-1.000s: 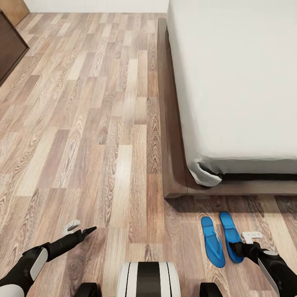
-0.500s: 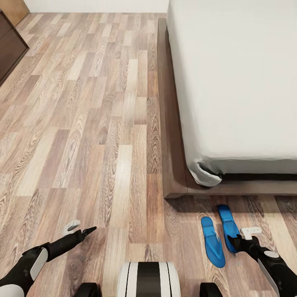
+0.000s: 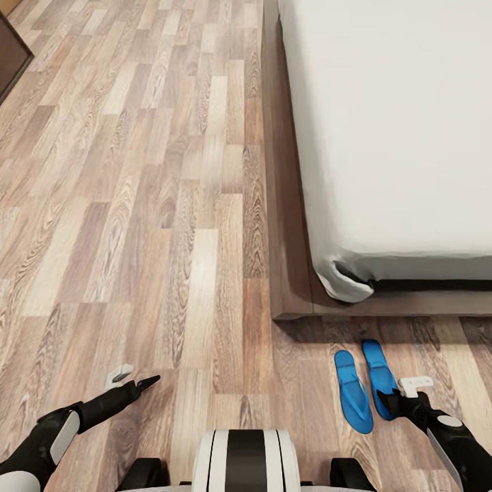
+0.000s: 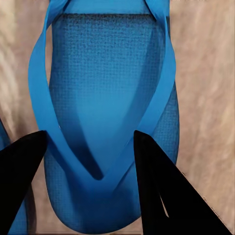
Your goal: In the bedroom, move the book from the bed onto either nightstand, and place the two sandals side by side next to the bed.
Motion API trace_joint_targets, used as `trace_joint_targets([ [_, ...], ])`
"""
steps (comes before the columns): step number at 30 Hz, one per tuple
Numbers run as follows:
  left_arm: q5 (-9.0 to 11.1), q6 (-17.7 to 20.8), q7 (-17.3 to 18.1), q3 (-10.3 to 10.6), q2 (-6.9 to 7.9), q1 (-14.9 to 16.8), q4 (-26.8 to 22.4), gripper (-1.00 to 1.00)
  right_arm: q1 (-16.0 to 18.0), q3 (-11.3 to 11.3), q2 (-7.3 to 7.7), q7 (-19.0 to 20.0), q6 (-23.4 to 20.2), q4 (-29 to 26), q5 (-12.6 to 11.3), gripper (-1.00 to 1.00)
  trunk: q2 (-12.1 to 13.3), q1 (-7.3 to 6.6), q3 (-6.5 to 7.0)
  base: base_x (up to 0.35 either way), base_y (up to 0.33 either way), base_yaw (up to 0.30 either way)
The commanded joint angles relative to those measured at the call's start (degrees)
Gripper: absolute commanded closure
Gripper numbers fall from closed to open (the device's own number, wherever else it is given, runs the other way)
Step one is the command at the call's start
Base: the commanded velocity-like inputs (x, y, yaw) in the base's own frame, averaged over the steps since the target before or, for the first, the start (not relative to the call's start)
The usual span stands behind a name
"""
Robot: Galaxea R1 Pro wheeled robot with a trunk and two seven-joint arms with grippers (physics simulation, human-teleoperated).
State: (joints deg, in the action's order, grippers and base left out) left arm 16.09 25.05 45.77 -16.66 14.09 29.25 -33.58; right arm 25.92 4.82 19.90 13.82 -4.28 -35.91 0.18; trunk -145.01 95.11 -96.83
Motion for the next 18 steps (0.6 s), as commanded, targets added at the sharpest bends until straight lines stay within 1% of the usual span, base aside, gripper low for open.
trace_joint_targets([
  [1,0.3,0.5,0.1,-0.1,-0.01,0.0,0.0,-1.00,0.0,0.3,-0.03,0.4,-0.4,-0.1,0.0,1.00,0.0,-0.01,-0.03,0.000,0.000,0.000],
  [9,0.3,0.5,0.1,-0.1,0.06,0.0,0.0,-1.00,0.0,0.3,-0.03,0.4,-0.4,-0.1,0.0,1.00,0.0,-0.01,-0.03,-0.003,0.000,0.000],
  [13,0.3,0.4,0.1,-0.1,0.02,0.0,0.0,-1.00,0.0,0.3,-0.03,0.4,-0.4,-0.1,0.0,1.00,0.0,-0.01,-0.03,-0.188,0.000,0.000],
  [18,0.3,0.4,0.1,-0.1,-0.02,0.0,0.0,-1.00,0.0,0.3,-0.03,0.4,-0.4,-0.1,0.0,1.00,0.0,-0.01,-0.03,-0.047,0.000,0.000],
])
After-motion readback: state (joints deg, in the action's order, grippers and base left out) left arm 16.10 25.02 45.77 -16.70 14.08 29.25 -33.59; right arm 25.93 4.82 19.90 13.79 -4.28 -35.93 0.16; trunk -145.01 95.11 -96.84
